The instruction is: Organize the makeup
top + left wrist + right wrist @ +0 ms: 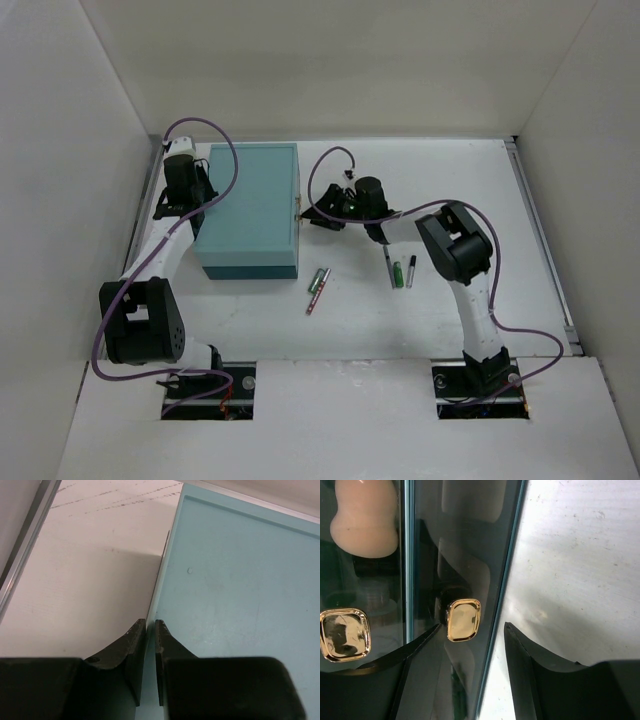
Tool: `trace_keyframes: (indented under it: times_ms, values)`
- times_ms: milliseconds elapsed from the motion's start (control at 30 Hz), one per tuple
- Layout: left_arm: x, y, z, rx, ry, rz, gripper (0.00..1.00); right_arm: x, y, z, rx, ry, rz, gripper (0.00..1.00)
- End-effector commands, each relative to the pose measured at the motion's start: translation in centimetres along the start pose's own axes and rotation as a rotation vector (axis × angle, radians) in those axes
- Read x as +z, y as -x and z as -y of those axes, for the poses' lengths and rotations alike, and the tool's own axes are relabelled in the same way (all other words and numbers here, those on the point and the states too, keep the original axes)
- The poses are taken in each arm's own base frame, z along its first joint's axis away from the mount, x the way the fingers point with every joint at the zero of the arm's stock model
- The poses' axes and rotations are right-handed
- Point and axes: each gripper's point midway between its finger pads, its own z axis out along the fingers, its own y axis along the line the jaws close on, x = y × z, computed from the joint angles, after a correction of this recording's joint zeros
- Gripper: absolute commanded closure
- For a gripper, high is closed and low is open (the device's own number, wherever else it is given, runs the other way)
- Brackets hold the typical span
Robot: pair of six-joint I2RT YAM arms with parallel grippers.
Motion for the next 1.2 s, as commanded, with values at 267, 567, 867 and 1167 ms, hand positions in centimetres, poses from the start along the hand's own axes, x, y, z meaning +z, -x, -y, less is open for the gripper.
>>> trace_keyframes:
  times_ms: [267, 567, 867, 1167]
  values:
    - [-1.3, -10.2, 0.0, 0.009, -0.026, -0.355, 0.92, 1.8, 0.4, -3.2, 0.074, 0.139, -0.014, 0.46]
    - [-1.1, -10.4, -0.1, 0.01, -0.022, -0.362, 0.92, 2.1, -0.5, -4.2, 0.149, 0.216, -0.038, 0.6]
    - [-1.2, -10.3, -0.1, 0.009, -0.022, -0.359, 0.92, 0.4, -0.2, -5.4, 0.193, 0.294, -0.008, 0.89]
    - [-1.2, -10.4, 0.0, 0.012, -0.026, -0.361, 0.92, -5.4, 4.6, -3.1, 0.115, 0.143, 0.134, 0.91]
